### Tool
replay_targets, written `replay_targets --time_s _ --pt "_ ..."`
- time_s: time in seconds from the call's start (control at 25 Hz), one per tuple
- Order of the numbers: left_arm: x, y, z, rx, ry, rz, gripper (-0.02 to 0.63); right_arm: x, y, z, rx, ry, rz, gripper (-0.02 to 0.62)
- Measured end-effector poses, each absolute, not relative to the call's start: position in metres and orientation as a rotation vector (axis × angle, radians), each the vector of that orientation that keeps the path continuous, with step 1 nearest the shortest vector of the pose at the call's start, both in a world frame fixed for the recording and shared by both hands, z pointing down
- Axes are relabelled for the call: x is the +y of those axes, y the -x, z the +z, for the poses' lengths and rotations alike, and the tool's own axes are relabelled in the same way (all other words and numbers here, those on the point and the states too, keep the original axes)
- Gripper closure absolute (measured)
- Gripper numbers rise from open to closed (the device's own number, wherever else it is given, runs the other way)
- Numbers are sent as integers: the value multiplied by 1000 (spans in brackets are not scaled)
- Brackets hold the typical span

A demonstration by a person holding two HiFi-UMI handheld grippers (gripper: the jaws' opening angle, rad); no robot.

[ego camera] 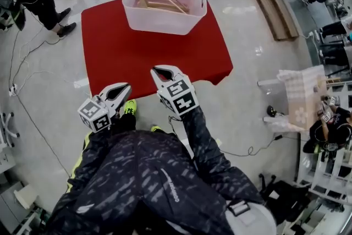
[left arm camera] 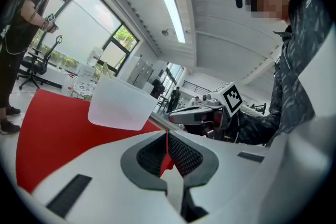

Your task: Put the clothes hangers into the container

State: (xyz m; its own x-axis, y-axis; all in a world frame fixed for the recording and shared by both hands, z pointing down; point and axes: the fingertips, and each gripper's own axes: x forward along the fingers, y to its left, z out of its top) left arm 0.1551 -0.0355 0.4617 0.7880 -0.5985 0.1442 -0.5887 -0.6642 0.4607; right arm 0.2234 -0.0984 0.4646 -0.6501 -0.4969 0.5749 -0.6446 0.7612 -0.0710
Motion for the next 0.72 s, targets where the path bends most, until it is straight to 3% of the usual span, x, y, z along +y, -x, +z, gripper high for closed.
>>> replay_targets --time_s 0.48,0.72 --pt "70 -239 473 -1023 -2428 -31 594 3 -283 484 -2470 -650 342 575" --pt "101 -244 473 -1060 -2433 -22 594 36 -281 492 -2494 -600 370 575"
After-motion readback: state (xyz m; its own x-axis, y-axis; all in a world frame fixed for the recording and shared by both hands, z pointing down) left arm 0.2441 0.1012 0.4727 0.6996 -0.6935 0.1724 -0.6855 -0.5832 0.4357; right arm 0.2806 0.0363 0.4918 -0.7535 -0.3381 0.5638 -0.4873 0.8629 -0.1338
